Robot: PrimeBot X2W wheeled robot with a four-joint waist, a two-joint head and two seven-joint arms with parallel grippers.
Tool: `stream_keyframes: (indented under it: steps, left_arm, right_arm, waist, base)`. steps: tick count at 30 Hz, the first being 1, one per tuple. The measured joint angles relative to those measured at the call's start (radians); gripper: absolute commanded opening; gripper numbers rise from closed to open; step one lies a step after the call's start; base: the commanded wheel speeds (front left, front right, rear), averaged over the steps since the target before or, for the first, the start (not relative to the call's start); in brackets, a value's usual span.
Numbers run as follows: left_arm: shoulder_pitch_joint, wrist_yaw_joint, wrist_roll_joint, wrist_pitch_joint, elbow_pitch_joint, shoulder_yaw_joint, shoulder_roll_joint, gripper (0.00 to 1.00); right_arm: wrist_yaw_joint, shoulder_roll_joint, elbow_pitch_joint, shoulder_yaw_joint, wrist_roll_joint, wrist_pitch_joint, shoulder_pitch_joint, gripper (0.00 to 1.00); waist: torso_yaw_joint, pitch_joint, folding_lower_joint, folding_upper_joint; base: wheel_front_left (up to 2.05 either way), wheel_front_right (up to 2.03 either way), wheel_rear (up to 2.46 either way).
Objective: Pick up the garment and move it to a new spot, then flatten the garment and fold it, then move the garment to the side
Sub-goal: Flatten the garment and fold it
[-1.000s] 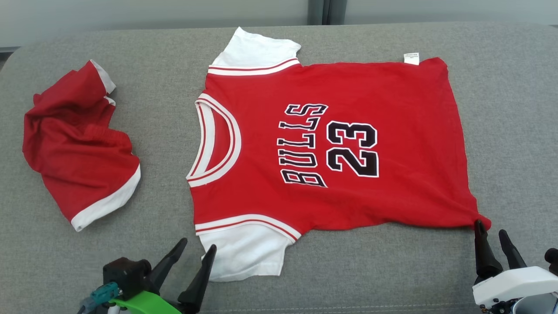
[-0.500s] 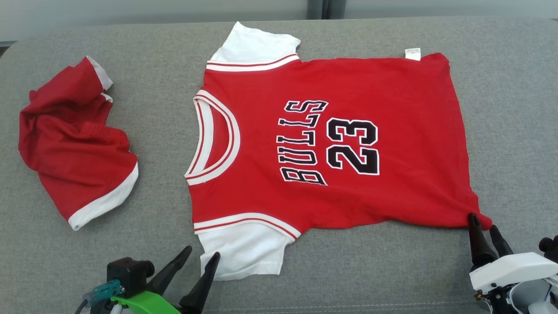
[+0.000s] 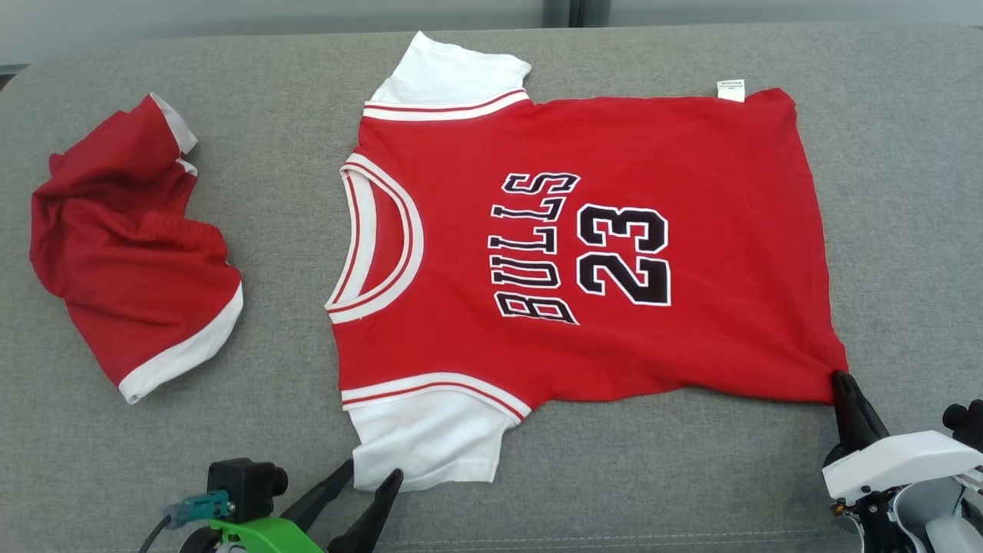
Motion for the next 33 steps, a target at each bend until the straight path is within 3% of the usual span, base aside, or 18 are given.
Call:
stream_keyframes:
  steps: [7,8,11,33]
  left_arm:
    - [0.003,0.0,-0.031,0.039,0.015,-0.006,0.011,1.0]
    - [0.003,0.0,-0.033,0.044,0.014,-0.006,0.012,0.87]
    - [0.003,0.0,-0.041,0.052,0.014,-0.004,0.012,0.0]
    - [-0.005,-0.008,-0.215,0.099,-0.109,0.068,0.009,0.0]
  right_arm:
    - [0.016,-0.001,0.018,0.003,0.0,0.0,-0.009,0.0]
    - [0.017,-0.001,0.021,0.003,0.0,-0.001,-0.013,0.0]
    - [0.018,-0.002,0.025,0.004,0.0,-0.005,-0.02,0.0]
    - [0.043,-0.028,0.029,0.015,-0.009,-0.031,-0.041,0.0]
  waist:
    - [-0.002,0.003,0.0,0.0]
    - [-0.002,0.003,0.0,0.0]
    - [-0.003,0.004,0.0,0.0]
    - [0.002,-0.005,0.0,0.0]
  base:
    - [0.0,0.0,0.0]
    - [0.0,0.0,0.0]
    - [0.0,0.0,0.0]
    - [0.0,0.0,0.0]
